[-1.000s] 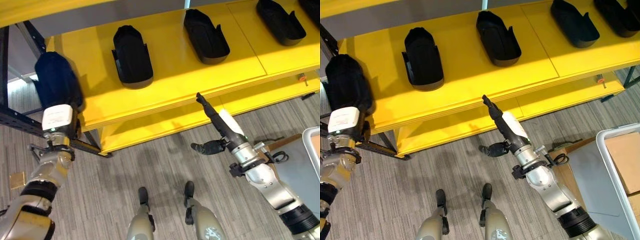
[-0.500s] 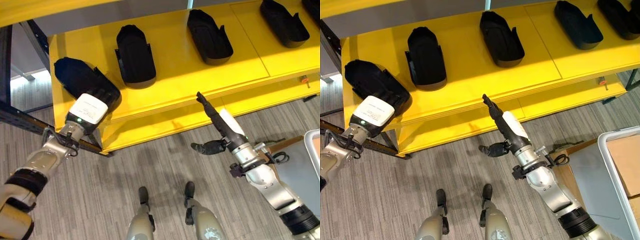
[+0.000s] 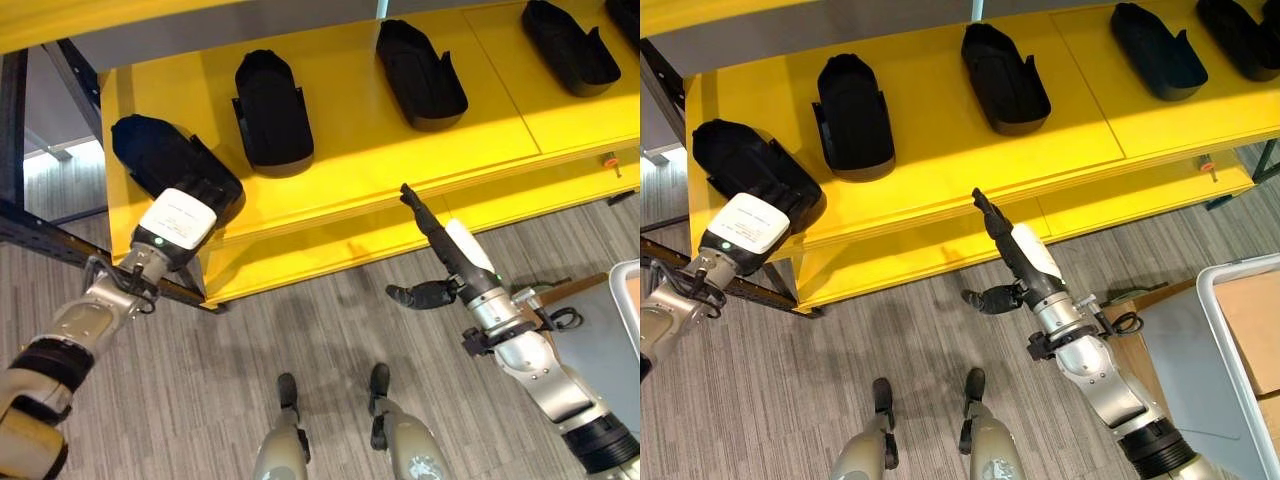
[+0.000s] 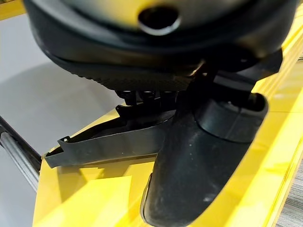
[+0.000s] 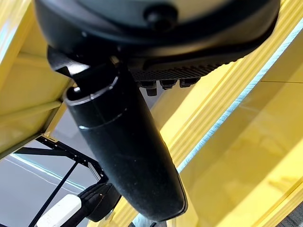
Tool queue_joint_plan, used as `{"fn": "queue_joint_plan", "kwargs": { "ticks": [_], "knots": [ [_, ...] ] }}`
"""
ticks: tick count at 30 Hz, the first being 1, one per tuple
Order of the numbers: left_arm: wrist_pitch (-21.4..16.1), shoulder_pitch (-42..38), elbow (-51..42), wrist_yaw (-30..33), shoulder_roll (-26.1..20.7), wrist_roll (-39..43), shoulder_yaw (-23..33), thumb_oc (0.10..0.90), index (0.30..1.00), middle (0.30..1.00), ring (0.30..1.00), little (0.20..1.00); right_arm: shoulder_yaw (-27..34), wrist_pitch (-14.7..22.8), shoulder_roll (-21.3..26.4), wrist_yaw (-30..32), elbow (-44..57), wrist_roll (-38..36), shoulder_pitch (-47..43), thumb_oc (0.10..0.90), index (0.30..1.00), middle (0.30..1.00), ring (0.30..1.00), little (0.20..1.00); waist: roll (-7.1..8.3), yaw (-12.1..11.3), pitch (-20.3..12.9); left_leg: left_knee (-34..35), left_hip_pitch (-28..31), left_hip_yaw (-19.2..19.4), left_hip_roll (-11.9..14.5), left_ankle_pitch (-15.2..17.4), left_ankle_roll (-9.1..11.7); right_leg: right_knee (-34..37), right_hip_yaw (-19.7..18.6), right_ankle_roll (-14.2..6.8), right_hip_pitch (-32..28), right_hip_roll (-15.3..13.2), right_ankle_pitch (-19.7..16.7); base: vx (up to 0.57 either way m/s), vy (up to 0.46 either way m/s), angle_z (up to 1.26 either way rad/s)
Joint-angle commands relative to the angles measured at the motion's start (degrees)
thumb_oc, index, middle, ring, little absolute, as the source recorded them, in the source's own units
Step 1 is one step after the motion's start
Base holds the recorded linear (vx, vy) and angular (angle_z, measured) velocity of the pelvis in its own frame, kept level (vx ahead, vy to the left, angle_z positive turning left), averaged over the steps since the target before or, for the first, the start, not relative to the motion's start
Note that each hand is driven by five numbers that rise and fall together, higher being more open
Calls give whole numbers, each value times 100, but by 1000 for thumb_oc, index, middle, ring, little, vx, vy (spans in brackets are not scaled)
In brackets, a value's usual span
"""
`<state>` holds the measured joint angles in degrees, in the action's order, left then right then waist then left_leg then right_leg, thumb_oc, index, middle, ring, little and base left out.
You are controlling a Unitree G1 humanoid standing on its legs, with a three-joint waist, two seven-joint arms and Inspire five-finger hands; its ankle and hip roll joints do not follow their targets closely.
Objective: Move parts from the plastic box to the shelf.
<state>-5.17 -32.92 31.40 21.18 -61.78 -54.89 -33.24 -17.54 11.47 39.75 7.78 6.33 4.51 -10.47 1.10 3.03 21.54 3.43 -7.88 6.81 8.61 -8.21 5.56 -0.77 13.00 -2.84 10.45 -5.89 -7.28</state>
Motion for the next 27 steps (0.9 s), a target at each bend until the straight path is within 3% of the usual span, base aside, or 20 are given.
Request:
{"fn": "queue_joint_plan", "kwargs": {
  "ticks": [1,3,13,27],
  "knots": [
    [26,257,371,69,-265,-266,115,900,1000,1000,1000,1000,411,589,-26,290,524,124,-79,900,1000,1000,1000,1000,232,8,-467,-537,417,-528,198,900,31,-537,-249,-735,313,-764,53,0,0,0],
    [-87,584,234,-6,-662,-439,189,900,1000,1000,1000,1000,439,603,-5,279,522,127,-37,900,1000,1000,1000,1000,199,-37,-463,-540,414,-541,177,908,25,-540,-237,-743,294,-777,55,0,0,0],
    [-194,1155,147,-138,-1311,-621,505,900,1000,1000,1000,1000,493,613,43,217,519,123,46,900,1000,1000,1000,1000,123,-131,-465,-526,430,-576,142,902,8,-539,-181,-770,234,-838,53,-3,6,3],
    [52,1498,520,-112,-1510,-569,1159,900,1000,1000,1000,1000,501,562,27,149,468,86,20,900,1000,1000,1000,1000,27,-173,-543,-486,501,-607,112,890,-2,-537,-142,-780,142,-871,56,-2,4,2]
  ]
}}
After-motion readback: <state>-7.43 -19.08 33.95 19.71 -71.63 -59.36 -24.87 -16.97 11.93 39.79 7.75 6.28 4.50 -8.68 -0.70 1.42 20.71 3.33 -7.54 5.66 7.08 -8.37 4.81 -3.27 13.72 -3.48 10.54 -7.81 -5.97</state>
